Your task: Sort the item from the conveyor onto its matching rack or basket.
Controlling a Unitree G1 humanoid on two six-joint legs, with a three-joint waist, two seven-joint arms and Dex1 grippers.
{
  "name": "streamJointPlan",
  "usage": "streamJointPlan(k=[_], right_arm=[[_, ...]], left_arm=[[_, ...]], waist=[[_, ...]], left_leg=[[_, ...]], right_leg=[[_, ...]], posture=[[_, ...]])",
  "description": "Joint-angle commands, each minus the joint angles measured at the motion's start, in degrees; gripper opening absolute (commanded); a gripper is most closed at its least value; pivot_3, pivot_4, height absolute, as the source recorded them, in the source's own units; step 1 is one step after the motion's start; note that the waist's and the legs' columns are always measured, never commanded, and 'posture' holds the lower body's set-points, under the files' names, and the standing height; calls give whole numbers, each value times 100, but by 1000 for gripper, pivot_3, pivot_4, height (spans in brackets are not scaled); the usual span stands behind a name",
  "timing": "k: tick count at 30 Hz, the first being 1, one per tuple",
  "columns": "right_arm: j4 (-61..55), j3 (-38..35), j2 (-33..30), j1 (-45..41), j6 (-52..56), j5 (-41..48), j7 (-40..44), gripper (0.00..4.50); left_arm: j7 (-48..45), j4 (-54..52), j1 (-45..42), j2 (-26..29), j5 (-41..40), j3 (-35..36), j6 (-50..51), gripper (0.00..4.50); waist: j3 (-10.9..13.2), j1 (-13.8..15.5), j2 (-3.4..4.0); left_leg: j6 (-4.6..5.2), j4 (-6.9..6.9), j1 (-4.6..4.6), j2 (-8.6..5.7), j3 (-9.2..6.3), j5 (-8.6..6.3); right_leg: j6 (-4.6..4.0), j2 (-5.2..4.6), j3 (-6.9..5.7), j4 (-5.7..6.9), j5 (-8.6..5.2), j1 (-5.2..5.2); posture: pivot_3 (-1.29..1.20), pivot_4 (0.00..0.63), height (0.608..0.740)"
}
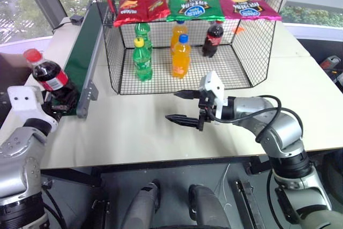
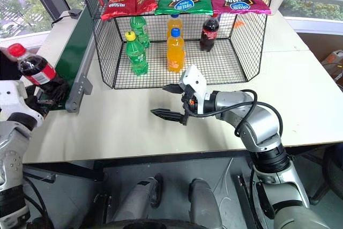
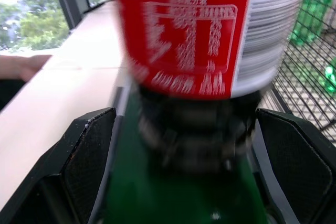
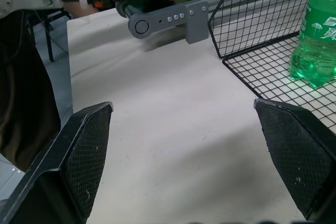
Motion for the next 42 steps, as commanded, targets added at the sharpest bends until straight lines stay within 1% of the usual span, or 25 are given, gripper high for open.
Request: streamJointPlan(k=[1, 3, 4, 5, 8, 13, 16, 18, 21, 24, 26, 28, 33, 35, 37, 42], right_arm=[[-199, -93, -63, -24, -87, 26, -9, 4493], [-189, -102, -84, -26, -84, 13, -16, 4500], [-189, -105, -95, -25, -82, 12, -18, 4500], [-188, -104, -110, -26, -74, 14, -23, 4500], [-182, -99, -137, -29, -71, 24, -33, 4500], [-164, -113, -165, -95, -54, 50, -17, 4500], [-171, -127, -179, -131, -40, 69, -15, 4500], [-160, -144, -181, -160, -33, 89, -15, 4500], [-91, -412, -4, -325, 211, 422, -163, 4500], [-47, -526, 44, -421, 314, 547, -216, 4500], [-39, -568, 42, -456, 349, 580, -247, 4500], [-30, -588, 23, -468, 357, 578, -271, 4500], [-49, -693, 59, -491, 463, 639, -420, 4500], [-10, -743, 60, -522, 499, 647, -484, 4500], [60, -756, 28, -544, 464, 580, -513, 4500], [126, -799, 0, -612, 455, 591, -527, 4500]], left_arm=[[-143, -106, 47, 91, -21, 21, -162, 4247], [-350, -217, 149, 27, -225, 102, -241, 3673], [-395, -261, 146, 4, -334, 159, -238, 3206], [-419, -296, 122, -5, -440, 215, -216, 2994], [-441, -339, 21, 24, -704, 326, -122, 2996], [-741, -341, -514, 729, -1408, 646, 324, 2996], [-1076, -246, -698, 1098, -1625, 579, 442, 2996], [-1189, -232, -790, 1235, -1656, 443, 480, 2996], [-1668, -224, -1052, 1420, -1629, -214, 516, 2996], [-2025, -265, -1279, 1386, -1670, -781, 583, 2996], [-2367, -364, -1401, 1316, -1546, -1434, 537, 2996], [-2570, -404, -1519, 1214, -1355, -1984, 433, 2996], [-2771, -393, -1702, 898, -953, -2770, 177, 2996], [-2830, -236, -1706, 806, -325, -3349, -260, 2996], [-2916, -121, -1695, 637, 21, -3763, -569, 2996], [-2907, 253, -1826, 105, 456, -4155, -1007, 2996]], waist=[[0, 0, 0], [0, -1, 0], [0, 3, 0], [0, 12, 0], [0, 21, 0], [2, 2, -10], [3, -9, -9], [3, -19, -8], [3, 0, -8], [2, 23, -9], [2, 1, -9], [3, 5, -8], [3, -27, -7], [4, -20, -6], [4, -5, -6], [4, 11, -6]], left_leg=[[0, 0, 0, 0, 0, 0], [0, -1, 0, 0, 0, 0], [0, -3, 0, 0, 0, 0], [0, -3, 0, 0, 0, 0], [0, -3, -3, 0, -5, 0], [0, -2, -11, 1, -10, 0], [0, -5, -10, 1, -5, 0], [2, -11, -8, 0, 2, -1], [2, -12, -9, 1, 0, -1], [2, -9, -9, 1, -1, -1], [2, -9, -9, 1, 1, -1], [4, -11, -10, 0, 4, -2], [8, -14, -12, 2, 6, -4], [7, -14, -10, 4, 7, -4], [7, -13, -8, 4, 8, -4], [8, -7, -11, 2, 9, -4]], right_leg=[[0, 0, 0, 0, 0, 0], [0, -1, 0, -1, 0, 0], [0, -1, 0, -3, 0, 0], [0, -1, 0, -3, 0, 0], [0, -1, -3, -4, 0, 0], [-1, 1, -7, -6, 0, -5], [-1, 0, -7, -8, 0, -7], [-1, -1, -4, -11, 1, -8], [-2, 0, -4, -11, 1, -9], [-3, 0, -5, -12, 2, -5], [-3, -1, -5, -20, 2, -2], [-3, -3, -4, -21, 2, -4], [-2, 0, -3, -19, 3, -11], [-3, 0, -2, -15, 3, -11], [-4, 0, -2, -13, 3, -9], [-4, -2, -2, -17, 4, -6]], posture=[[0, 150, 738], [0, 150, 738], [0, 150, 738], [0, 150, 738], [0, 150, 738], [0, 150, 738], [0, 150, 738], [0, 150, 738], [0, 150, 738], [0, 150, 738], [0, 150, 738], [0, 150, 738], [0, 150, 738], [0, 150, 738], [0, 150, 738], [0, 150, 738]])
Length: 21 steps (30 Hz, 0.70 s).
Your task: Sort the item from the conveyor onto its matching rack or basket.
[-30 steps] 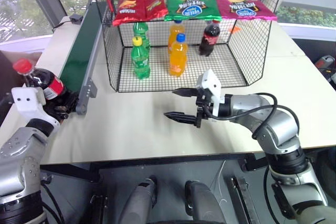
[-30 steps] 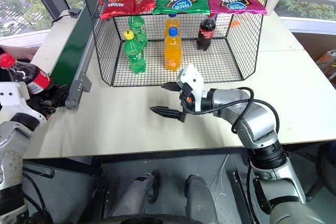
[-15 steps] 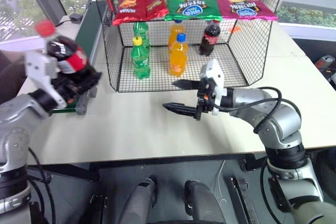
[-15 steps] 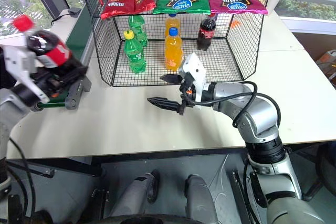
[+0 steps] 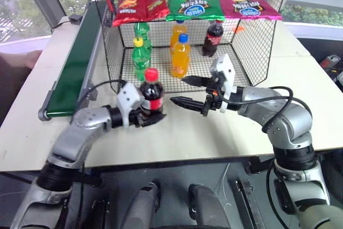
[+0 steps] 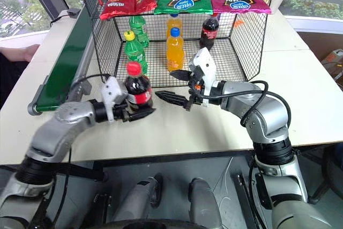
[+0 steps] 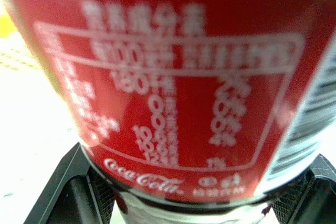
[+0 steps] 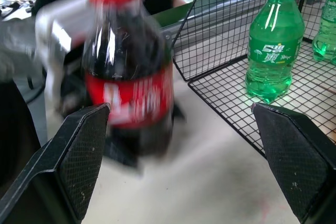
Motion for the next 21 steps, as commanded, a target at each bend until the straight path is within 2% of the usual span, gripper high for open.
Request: streamJointPlan(k=[1, 7, 19, 21], right_arm=[[-66, -194, -46, -189, -50, 92, -18, 4500], [-58, -246, -39, -245, -15, 122, -37, 4500], [-109, -257, -24, -325, -29, 236, -58, 4500], [-96, -259, -24, -323, -55, 247, -26, 3964]], left_arm=[[-36, 28, -273, -218, 246, -85, -439, 2996], [-151, 408, -683, -615, 622, -341, -690, 2996], [-199, 579, -787, -1124, 847, -452, -820, 2996], [-182, 565, -785, -1160, 850, -434, -808, 2996]], waist=[[0, -3, 0], [0, -5, 0], [0, -10, 0], [0, -10, 0]], left_leg=[[0, 0, 0, 0, 0, 0], [8, 2, 1, 0, -2, 5], [14, 9, 3, 0, -2, 9], [15, 9, 3, 0, -1, 9]], right_leg=[[0, 0, 0, 0, 0, 0], [2, 3, -3, 4, 1, 0], [12, 4, -3, 11, 6, 2], [15, 5, -3, 12, 8, 2]], posture=[[0, 150, 738], [0, 150, 738], [0, 150, 738], [0, 150, 738]])
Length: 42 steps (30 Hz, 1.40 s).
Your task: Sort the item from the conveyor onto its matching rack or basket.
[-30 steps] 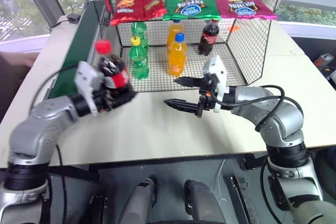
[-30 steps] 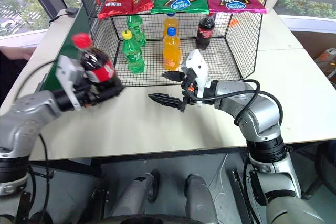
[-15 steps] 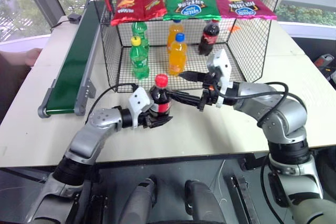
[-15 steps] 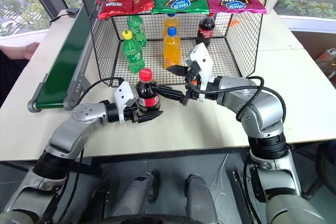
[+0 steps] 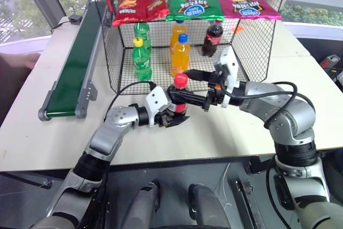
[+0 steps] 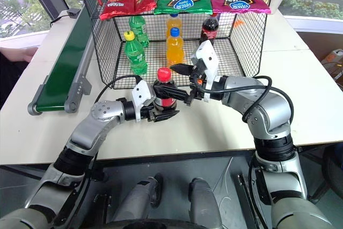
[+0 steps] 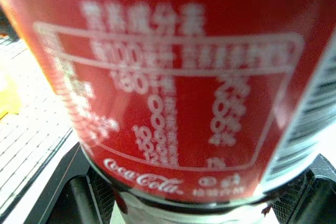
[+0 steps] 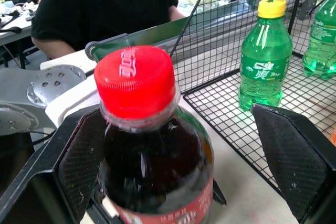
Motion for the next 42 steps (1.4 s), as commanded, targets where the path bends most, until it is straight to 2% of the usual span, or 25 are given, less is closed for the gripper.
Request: streamJointPlan(k=[1, 6, 7, 14, 17, 23, 31, 37, 42], right_arm=[[-119, -133, -18, -146, -70, 115, 27, 3719], [-134, -154, -5, -134, -82, 242, 91, 1309], [-142, -153, -1, -128, -94, 249, 97, 1207], [-132, -143, 22, -138, -159, 164, 12, 1207], [-166, -157, 14, -120, -148, 193, 2, 1207], [-143, -152, 4, -111, -173, 140, -38, 1207], [394, -309, 143, -364, -382, -322, -644, 1207], [936, -680, 295, -785, -325, -388, -1184, 1207], [1476, -971, 399, -1130, -542, -504, -1544, 1207]], left_arm=[[13, -253, -163, -76, -9, 94, -172, 2996], [127, -292, -166, -152, -107, 203, 96, 2996], [153, -300, -170, -175, -126, 231, 151, 2996], [206, -314, -186, -288, -165, 319, 452, 2996], [243, -404, -214, -376, -342, 449, 663, 4458], [233, -564, -181, -323, -451, 494, 887, 4486], [338, -927, 197, 272, -349, 651, 1184, 4486], [606, -1265, 702, 354, -531, 946, 1428, 4486], [988, -1483, 1025, 183, -573, 1096, 1525, 4486]], waist=[[0, 0, 0], [0, 0, 0], [0, -1, 1], [0, 0, 0], [0, 1, 0], [0, -1, 0], [1, -12, 2], [1, 0, 2], [1, 17, 2]], left_leg=[[0, 0, 0, 0, 0, 0], [1, 1, 1, 0, -1, 0], [1, 1, 1, 0, 0, 0], [1, 3, 1, 0, 0, 1], [1, 3, 1, 0, -1, 1], [1, 6, 3, 0, 0, 1], [1, 6, 7, 0, 0, 1], [0, 6, 6, 0, 0, 1], [0, 7, 6, -2, 1, 2]], right_leg=[[2, 0, 0, 0, 1, 0], [3, 4, 0, 2, 2, 0], [3, 5, 0, 1, 2, 0], [4, 6, 0, 2, 2, 1], [6, 6, 0, 3, 3, 2], [8, 9, -1, 6, 4, 3], [1, 11, 1, 15, 1, 3], [3, 11, 2, 16, 2, 1], [0, 11, 2, 16, 1, 2]], posture=[[0, 150, 738], [0, 150, 738], [0, 150, 738], [0, 150, 738], [0, 150, 738], [0, 150, 738], [0, 150, 738], [0, 150, 738], [0, 150, 738]])
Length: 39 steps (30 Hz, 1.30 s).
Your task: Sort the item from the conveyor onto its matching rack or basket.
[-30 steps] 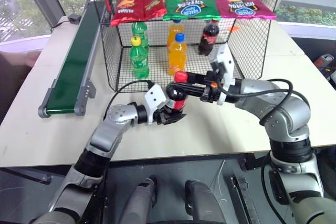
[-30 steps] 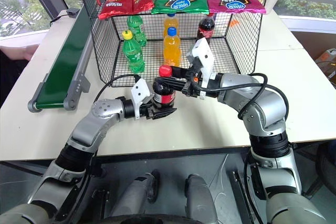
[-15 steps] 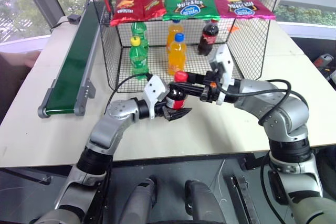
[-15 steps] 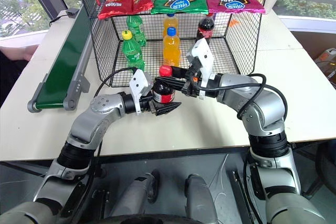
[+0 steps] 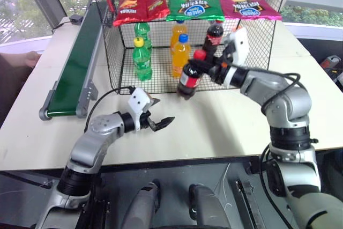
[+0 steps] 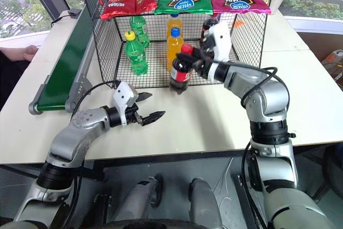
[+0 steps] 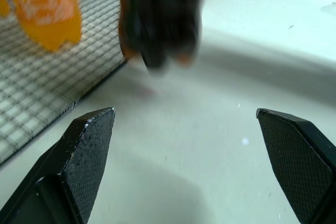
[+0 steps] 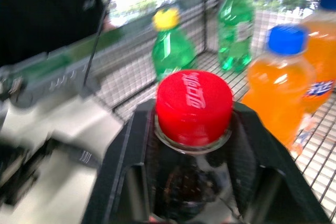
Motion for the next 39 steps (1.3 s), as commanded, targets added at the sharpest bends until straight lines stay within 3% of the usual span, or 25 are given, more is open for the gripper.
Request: streamJointPlan(k=[1, 13, 38, 39], right_arm=[[134, -337, 35, -378, -369, -90, -208, 1207], [1689, -228, 107, -811, -1587, -1163, -806, 1207], [3604, -191, 185, -1247, -3085, -1917, -722, 1207], [3618, -189, 184, -1251, -3091, -1918, -710, 1707]], left_arm=[[387, -374, 98, -235, -168, 273, 61, 4486], [1737, -499, 509, -1029, 405, 197, -410, 4486], [1925, -404, 516, -1158, 574, 132, -652, 4486], [1926, -406, 517, -1157, 574, 132, -652, 4498]], waist=[[0, -6, 0], [-1, -21, 2], [-1, -25, 3], [-1, -26, 3]], left_leg=[[0, 0, 0, 0, 1, 0], [0, 0, 2, 1, 7, 2], [-1, 1, 6, 0, 10, 3], [-1, 2, 6, 0, 10, 3]], right_leg=[[0, 0, 0, 0, 0, 0], [6, 5, 2, 4, 4, -1], [7, 8, 5, 14, 4, 0], [7, 8, 5, 14, 4, 0]], posture=[[0, 150, 738], [0, 150, 738], [0, 150, 738], [0, 150, 738]])
